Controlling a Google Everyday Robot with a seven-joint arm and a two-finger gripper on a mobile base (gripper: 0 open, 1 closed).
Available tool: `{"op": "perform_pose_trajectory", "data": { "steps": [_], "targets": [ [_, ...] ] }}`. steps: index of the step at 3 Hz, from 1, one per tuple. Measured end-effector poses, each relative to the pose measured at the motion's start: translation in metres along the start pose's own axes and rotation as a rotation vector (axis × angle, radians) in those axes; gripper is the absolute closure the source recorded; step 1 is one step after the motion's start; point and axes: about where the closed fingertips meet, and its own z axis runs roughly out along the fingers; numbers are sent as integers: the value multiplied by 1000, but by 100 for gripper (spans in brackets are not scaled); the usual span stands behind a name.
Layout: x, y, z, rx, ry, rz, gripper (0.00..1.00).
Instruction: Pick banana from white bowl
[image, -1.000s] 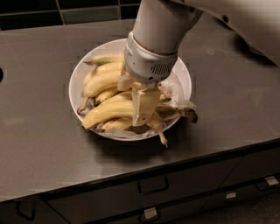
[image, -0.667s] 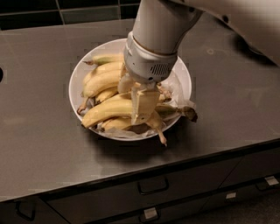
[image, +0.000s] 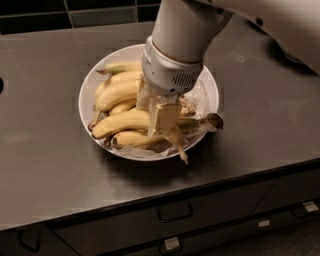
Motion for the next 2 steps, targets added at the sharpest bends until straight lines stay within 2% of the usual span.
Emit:
{"op": "perform_pose_trajectory", "data": {
  "steps": [1,2],
  "targets": [
    [-1,2,0,0,0,0,69],
    [-1,2,0,0,0,0,93]
  ]
}}
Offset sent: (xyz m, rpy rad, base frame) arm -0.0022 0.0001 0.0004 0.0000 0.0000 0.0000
